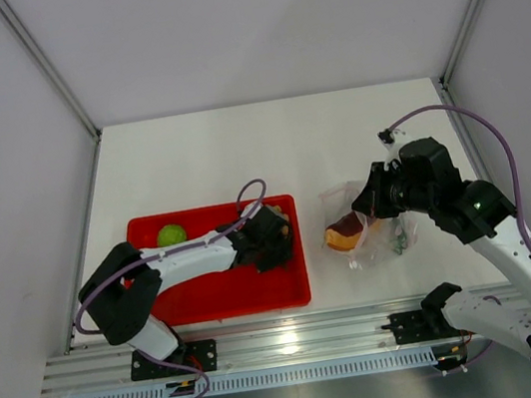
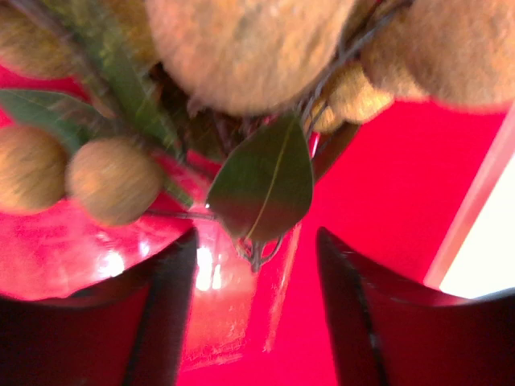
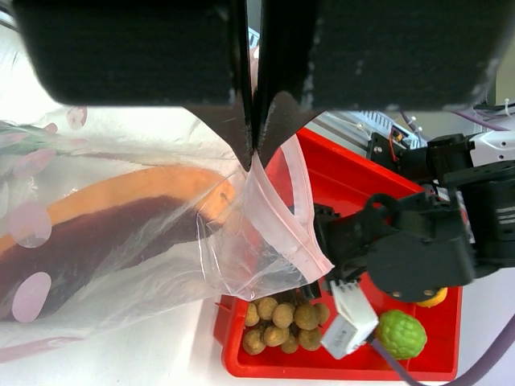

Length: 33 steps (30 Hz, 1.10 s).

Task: Place the food in the zip-top bag and seal the zipper
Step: Pick up the fake fruit from the bin.

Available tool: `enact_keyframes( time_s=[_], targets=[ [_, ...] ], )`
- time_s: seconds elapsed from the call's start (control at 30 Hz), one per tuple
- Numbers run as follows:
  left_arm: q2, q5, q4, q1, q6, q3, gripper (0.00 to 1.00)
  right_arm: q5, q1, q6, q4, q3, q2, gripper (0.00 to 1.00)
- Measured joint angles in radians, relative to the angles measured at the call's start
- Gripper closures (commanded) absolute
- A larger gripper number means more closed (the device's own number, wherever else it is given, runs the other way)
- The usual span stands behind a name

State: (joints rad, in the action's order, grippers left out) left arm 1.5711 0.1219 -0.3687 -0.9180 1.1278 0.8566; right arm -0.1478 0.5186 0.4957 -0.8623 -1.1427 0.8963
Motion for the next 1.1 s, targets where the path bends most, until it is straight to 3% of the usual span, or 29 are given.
enact_keyframes(
  time_s=[0.33,0.57,0.8,0.97,1.1],
  targets=[
    [0.04,0.02,0.029,-0.011,0.025,0.008,0.54,-0.001,-0.001,0.0,0.001,0.0,-0.012,1.0],
    [0.041,0.043,0.071,-0.011,0.026,-0.021,0.99,-0.008,-0.001,0.0,0.009,0.015,-0.012,1.0],
    [-0.028,0.069,0.116,-0.013,0.019,-0.095,1.0,-0.011,-0.002,0.0,0.022,0.023,-0.012,1.0],
    [-0.148,0.149,-0.021,-0.013,-0.004,-0.124,0.99,-0.011,-0.002,0.0,0.023,0.023,-0.012,1.0],
    [-0.357,0.22,-0.122,-0.021,-0.06,-0.124,0.99,-0.011,-0.002,0.0,0.023,0.023,-0.012,1.0]
  ],
)
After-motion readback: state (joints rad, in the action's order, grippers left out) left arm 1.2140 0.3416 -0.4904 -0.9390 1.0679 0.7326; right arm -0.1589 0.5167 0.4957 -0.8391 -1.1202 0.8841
